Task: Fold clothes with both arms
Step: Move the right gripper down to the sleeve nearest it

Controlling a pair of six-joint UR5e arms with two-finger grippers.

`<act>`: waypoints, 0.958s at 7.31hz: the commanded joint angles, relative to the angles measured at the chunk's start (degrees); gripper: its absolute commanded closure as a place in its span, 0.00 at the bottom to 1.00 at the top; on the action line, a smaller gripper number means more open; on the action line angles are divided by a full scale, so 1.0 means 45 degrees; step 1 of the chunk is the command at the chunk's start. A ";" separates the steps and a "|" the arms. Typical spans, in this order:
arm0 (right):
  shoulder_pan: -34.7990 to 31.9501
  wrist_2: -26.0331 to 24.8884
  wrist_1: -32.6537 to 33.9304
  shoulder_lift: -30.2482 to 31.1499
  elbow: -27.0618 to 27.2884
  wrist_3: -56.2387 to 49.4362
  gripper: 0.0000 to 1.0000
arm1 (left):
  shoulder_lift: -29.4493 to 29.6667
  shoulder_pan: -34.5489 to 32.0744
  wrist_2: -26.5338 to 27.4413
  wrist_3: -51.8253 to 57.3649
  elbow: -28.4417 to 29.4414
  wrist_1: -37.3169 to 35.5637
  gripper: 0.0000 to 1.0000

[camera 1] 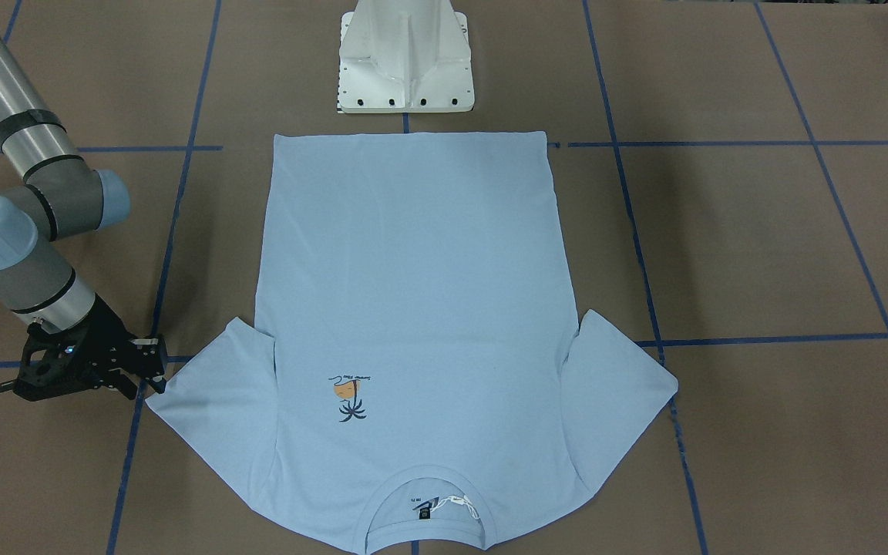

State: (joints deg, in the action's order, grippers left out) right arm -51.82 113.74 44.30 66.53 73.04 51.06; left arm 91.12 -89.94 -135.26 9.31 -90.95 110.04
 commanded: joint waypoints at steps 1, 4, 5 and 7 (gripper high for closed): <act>0.0012 -0.0061 0.0000 -0.0135 -0.0098 -0.0018 0.57 | -0.0014 -0.0014 0.0000 0.0001 -0.0003 0.0000 0.00; 0.0031 -0.0333 0.0000 -0.0175 -0.0311 -0.0115 0.64 | -0.0034 -0.0014 0.0000 0.0021 -0.0003 0.0019 0.00; 0.0032 -0.0528 0.0000 -0.0175 -0.0332 -0.0116 0.63 | -0.0034 -0.0014 0.0000 0.0021 -0.0003 0.0000 0.00; 0.0051 -0.0588 0.0000 -0.0349 -0.0469 -0.0116 0.69 | -0.0034 -0.0014 0.0000 0.0021 -0.0003 0.0000 0.00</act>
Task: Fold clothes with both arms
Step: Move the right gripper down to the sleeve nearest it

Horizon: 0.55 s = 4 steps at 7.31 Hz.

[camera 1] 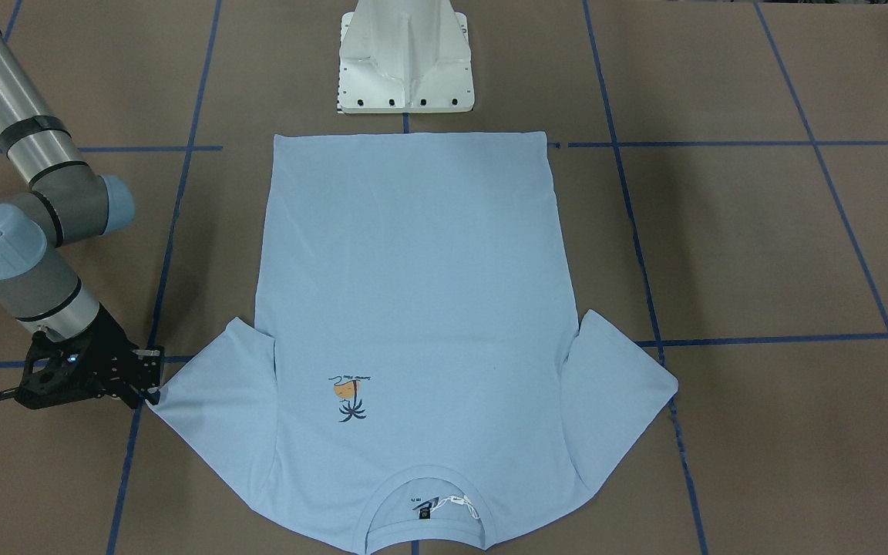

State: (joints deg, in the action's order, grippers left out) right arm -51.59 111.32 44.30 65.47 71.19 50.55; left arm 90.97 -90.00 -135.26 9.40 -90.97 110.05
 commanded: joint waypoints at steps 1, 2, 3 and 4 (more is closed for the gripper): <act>0.0019 -0.0051 0.0000 -0.0153 -0.0078 -0.0003 0.87 | -0.0001 0.0000 0.0000 0.0000 0.0000 -0.0002 0.00; 0.0020 -0.0051 0.0000 -0.0154 -0.0078 0.0016 1.00 | -0.0001 0.0000 0.0000 0.0000 0.0000 -0.0002 0.00; 0.0020 -0.0051 0.0000 -0.0192 -0.0059 0.0074 1.00 | -0.0001 0.0000 0.0000 0.0000 0.0000 -0.0002 0.00; 0.0039 -0.0031 0.0386 -0.0696 -0.0020 0.0152 1.00 | -0.0001 -0.0020 0.0000 0.0020 0.0000 -0.0002 0.00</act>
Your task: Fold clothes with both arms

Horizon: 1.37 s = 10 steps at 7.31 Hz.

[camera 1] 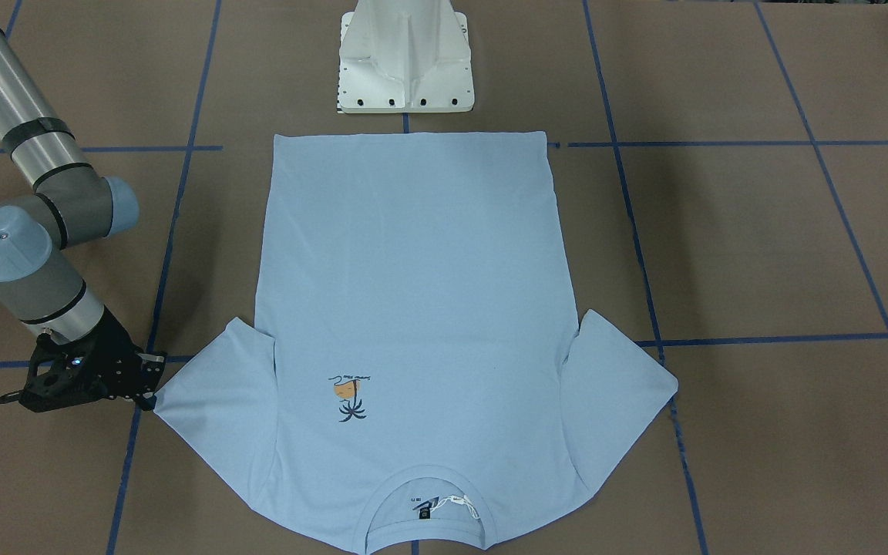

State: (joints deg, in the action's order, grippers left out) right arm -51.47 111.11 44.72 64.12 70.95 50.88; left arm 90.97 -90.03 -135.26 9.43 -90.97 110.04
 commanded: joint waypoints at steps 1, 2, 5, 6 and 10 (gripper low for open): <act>0.0013 -0.0101 0.1496 -0.0922 0.0266 0.0119 1.00 | -0.0019 -0.0013 -0.0019 0.0015 -0.0020 0.0019 0.00; 0.0168 -0.0411 0.1953 -0.1063 0.0655 0.0332 1.00 | -0.0020 -0.0013 -0.0020 0.0034 -0.0020 0.0019 0.00; 0.2058 -0.3411 0.5752 -0.3808 0.0699 0.2535 1.00 | -0.0020 -0.0013 -0.0020 0.0034 -0.0039 0.0019 0.00; 0.2567 -0.3905 0.5901 -0.4418 0.0273 0.3102 1.00 | -0.0020 -0.0013 -0.0020 0.0054 -0.0039 0.0019 0.00; 0.3196 -0.4906 0.5825 -0.5400 -0.1079 0.3323 1.00 | -0.0039 -0.0033 -0.0039 0.0073 -0.0059 0.0019 0.00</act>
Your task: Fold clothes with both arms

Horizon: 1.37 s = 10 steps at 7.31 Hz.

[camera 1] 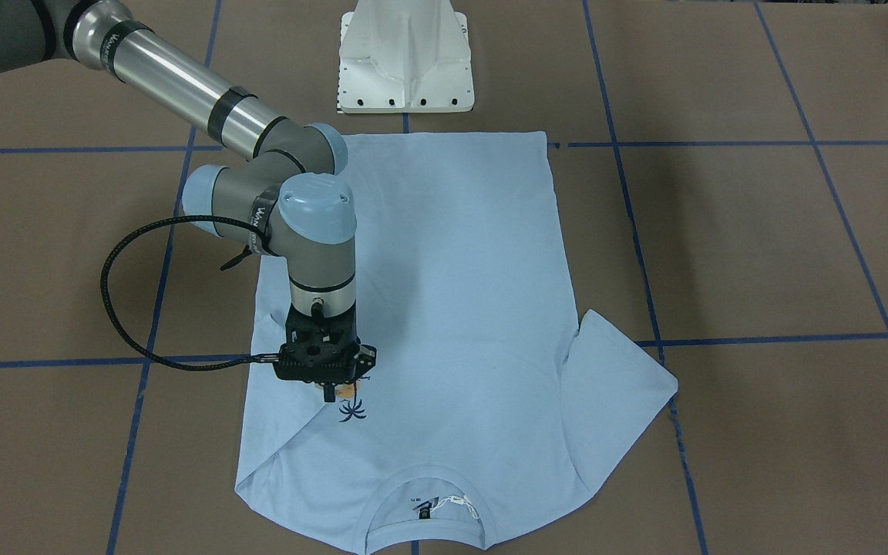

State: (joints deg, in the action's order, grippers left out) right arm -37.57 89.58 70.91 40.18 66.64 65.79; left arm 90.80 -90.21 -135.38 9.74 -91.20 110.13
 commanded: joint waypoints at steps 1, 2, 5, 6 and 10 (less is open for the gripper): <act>0.0126 -0.0140 -0.0016 -0.0140 -0.0122 0.0047 0.98 | -0.0001 0.0008 0.0005 -0.0036 0.0013 0.0000 0.00; 0.0204 -0.0140 0.0003 -0.0354 -0.0431 0.0066 0.01 | 0.0018 0.0008 0.0025 -0.0056 0.0013 0.0000 0.00; -0.0358 0.1551 0.0915 -0.1310 -0.0376 -0.0088 0.00 | 0.0233 0.0086 0.0044 -0.0133 -0.0259 0.0774 0.00; -0.0768 0.2410 0.1328 -0.1293 -0.0318 -0.0380 0.00 | 0.0310 0.0260 0.0064 -0.0173 -0.0106 0.1264 0.00; -0.3381 0.5691 0.2328 -0.0204 0.0599 -0.4784 0.00 | 0.2649 0.3381 0.0161 -0.6898 0.0576 0.1328 0.00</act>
State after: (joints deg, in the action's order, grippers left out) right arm -48.60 110.45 80.97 36.91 68.08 50.91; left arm 99.43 -78.49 -134.81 -12.66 -89.72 115.98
